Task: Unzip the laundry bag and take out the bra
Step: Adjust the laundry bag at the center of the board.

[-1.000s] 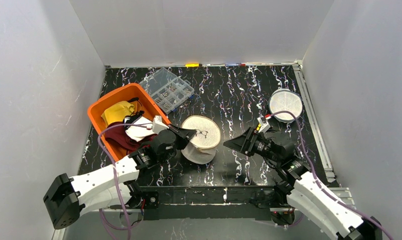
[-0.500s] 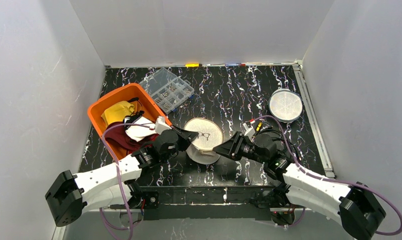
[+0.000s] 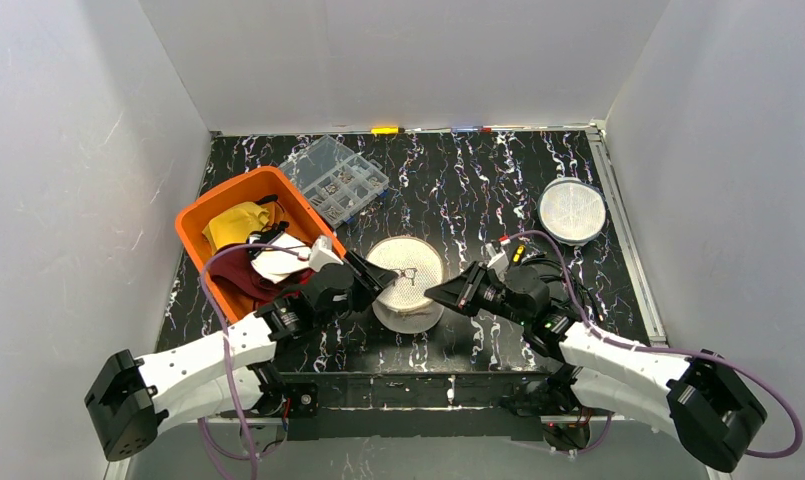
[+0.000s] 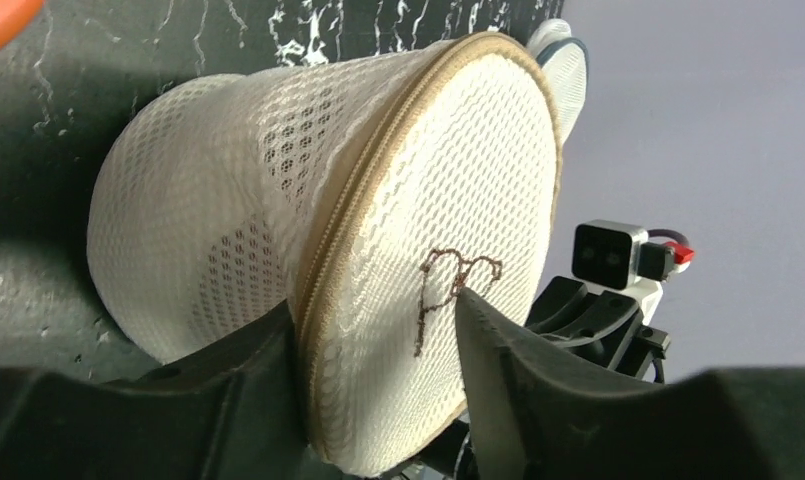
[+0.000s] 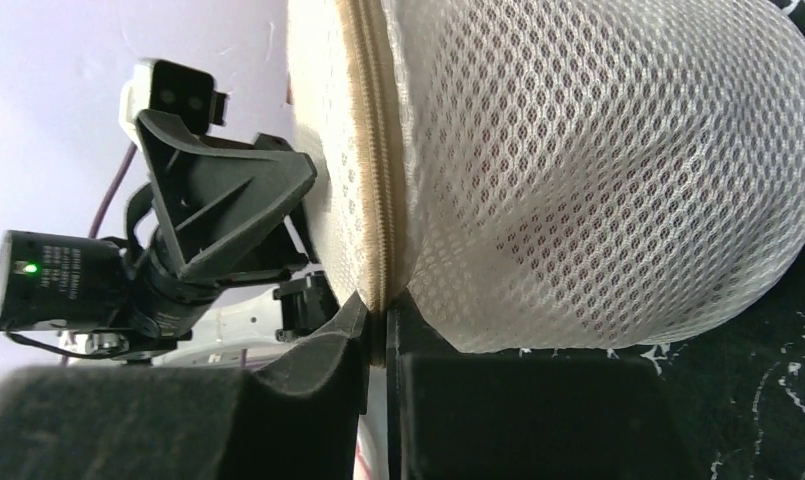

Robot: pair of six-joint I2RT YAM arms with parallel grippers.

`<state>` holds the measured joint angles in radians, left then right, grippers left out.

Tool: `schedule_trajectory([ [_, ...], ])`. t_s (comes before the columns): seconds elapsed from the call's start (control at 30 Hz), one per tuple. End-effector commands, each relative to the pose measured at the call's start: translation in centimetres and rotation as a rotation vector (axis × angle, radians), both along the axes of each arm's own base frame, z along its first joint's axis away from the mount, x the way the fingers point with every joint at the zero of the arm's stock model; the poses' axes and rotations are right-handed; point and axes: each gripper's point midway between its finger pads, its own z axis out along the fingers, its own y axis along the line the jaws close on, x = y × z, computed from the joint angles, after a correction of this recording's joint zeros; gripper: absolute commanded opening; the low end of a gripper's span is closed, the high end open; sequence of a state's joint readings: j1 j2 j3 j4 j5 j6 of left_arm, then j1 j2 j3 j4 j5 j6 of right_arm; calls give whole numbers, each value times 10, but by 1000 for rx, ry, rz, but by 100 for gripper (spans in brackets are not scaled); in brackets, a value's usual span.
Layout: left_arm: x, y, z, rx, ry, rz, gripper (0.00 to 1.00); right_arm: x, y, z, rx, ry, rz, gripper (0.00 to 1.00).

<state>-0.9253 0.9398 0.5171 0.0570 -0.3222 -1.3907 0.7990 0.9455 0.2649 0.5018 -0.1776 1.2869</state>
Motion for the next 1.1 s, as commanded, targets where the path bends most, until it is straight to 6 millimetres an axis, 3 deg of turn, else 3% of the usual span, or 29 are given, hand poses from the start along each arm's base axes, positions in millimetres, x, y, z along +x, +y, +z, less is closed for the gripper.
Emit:
schedule_trajectory([
  [0.0,-13,12,3,48,7,-30,55,4,-1,30,78,-64,-31,11],
  [0.1,-21,18,1,38,6,-45,64,1,-7,34,134,-50,-53,1],
  [0.2,-29,20,-3,7,5,-66,68,-2,-12,37,191,-40,-68,1],
  [0.3,-33,18,-13,-27,16,-81,69,-3,-15,35,216,-29,-82,1],
  [0.57,-24,7,-9,-47,0,-71,61,-2,-18,31,256,14,-101,1],
  [0.7,-17,5,-5,-58,-10,-47,52,-3,-17,32,265,25,-96,1],
  [0.83,-12,-1,0,-88,-34,-48,35,-5,-17,30,276,43,-95,1],
  [0.9,-12,-2,1,-86,-38,-52,24,-5,-19,28,278,46,-98,1],
  [1.0,-12,-1,3,-91,-45,-49,0,-7,-19,26,257,34,-92,1],
  [1.03,-12,-1,5,-93,-48,-49,0,-8,-17,28,237,6,-72,5],
  [1.07,-12,0,7,-98,-54,-49,0,-10,-16,28,194,-19,-51,20],
])
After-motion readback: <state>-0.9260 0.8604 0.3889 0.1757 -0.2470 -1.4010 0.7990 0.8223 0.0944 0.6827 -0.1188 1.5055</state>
